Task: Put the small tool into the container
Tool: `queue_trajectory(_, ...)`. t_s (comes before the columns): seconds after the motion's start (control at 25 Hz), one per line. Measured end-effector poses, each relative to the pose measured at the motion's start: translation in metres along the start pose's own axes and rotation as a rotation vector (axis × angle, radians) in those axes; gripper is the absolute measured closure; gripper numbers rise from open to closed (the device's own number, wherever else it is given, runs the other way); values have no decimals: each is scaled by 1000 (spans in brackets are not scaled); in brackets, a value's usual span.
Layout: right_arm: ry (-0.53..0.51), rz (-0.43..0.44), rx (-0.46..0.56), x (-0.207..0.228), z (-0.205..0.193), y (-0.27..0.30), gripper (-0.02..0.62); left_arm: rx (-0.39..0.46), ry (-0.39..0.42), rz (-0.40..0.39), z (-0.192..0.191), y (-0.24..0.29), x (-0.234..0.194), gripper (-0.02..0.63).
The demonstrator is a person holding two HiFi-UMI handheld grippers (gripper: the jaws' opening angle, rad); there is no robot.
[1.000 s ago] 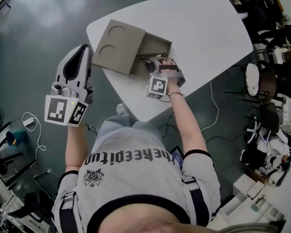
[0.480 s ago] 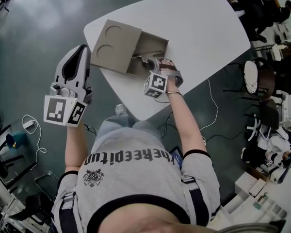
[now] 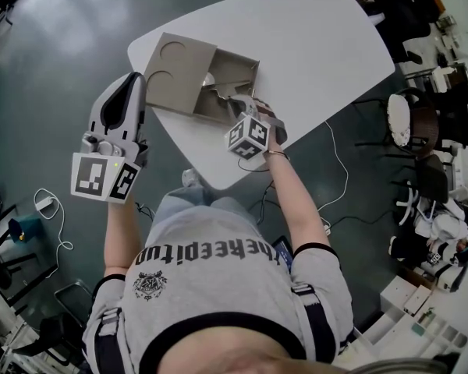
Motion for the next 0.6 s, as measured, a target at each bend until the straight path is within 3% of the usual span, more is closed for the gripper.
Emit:
queue_trajectory(0.36,422,-15,128,21,5,-57,591,19,16,7,10,-10,38,592)
queue_trajectory(0.6,581,-81,224,40,3,-108,591,30,23,-4,19,-17,71,592)
Point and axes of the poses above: the fingertips, and each gripper's own axes: y forward along the fingers, x to its right, z out of its top, the point moved 1 cm from there along -y, backward along the fingers, and after that the axes turned 6 degrees about -z, right-handed, at the moved point
